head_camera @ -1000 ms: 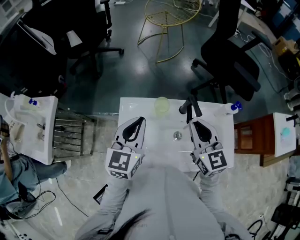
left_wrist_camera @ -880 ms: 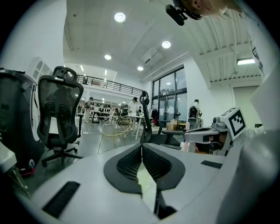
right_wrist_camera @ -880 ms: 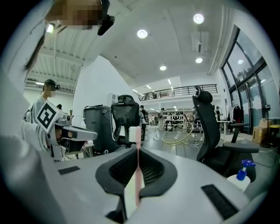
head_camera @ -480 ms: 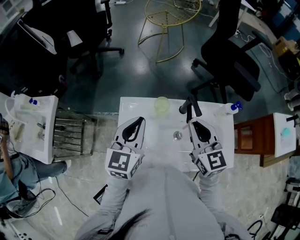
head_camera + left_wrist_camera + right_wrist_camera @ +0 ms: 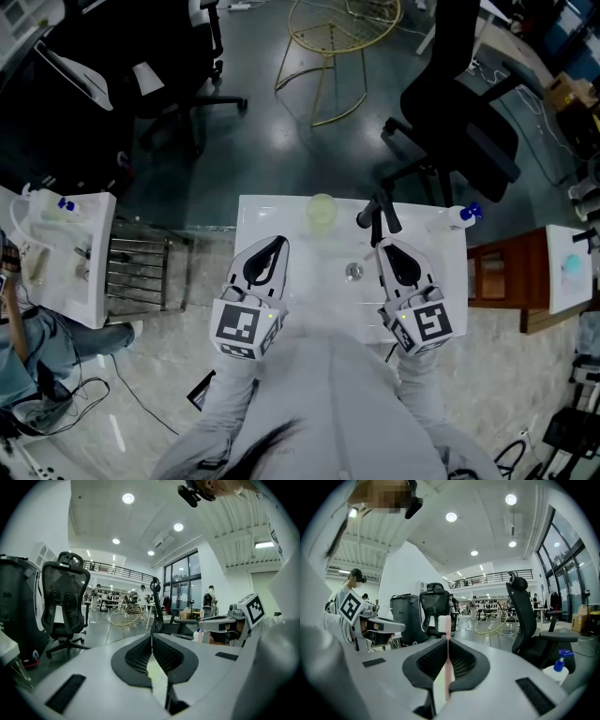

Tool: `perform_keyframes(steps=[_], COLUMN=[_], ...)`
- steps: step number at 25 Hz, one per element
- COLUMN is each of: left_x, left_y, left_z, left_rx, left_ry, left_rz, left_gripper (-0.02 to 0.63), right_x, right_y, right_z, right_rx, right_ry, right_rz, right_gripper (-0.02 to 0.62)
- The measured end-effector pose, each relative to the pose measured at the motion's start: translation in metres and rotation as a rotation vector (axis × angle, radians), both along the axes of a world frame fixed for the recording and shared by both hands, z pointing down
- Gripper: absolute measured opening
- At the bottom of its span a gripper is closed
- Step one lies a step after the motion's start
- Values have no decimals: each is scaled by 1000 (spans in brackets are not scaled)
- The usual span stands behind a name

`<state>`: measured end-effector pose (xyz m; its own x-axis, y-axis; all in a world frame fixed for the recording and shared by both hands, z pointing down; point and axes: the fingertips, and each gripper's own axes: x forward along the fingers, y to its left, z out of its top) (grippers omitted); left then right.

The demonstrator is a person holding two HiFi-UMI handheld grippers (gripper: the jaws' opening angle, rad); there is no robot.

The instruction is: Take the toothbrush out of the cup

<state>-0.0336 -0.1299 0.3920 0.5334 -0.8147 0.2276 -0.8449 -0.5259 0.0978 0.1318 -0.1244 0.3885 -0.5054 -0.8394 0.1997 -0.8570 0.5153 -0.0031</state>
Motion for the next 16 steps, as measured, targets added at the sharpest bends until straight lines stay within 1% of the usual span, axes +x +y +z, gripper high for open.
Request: perform_keyframes(steps=[9, 16], left_x=[-1, -3], left_y=[1, -2], left_z=[2, 5], left_rx=[-9, -13], left_ry=[-4, -5], left_rz=[-3, -4], left_gripper=[31, 31], right_x=[-4, -5], right_y=[0, -3], right_z=[0, 1], right_rx=[1, 0], right_ry=[6, 6], right_rz=[-28, -25], right_gripper=[28, 29])
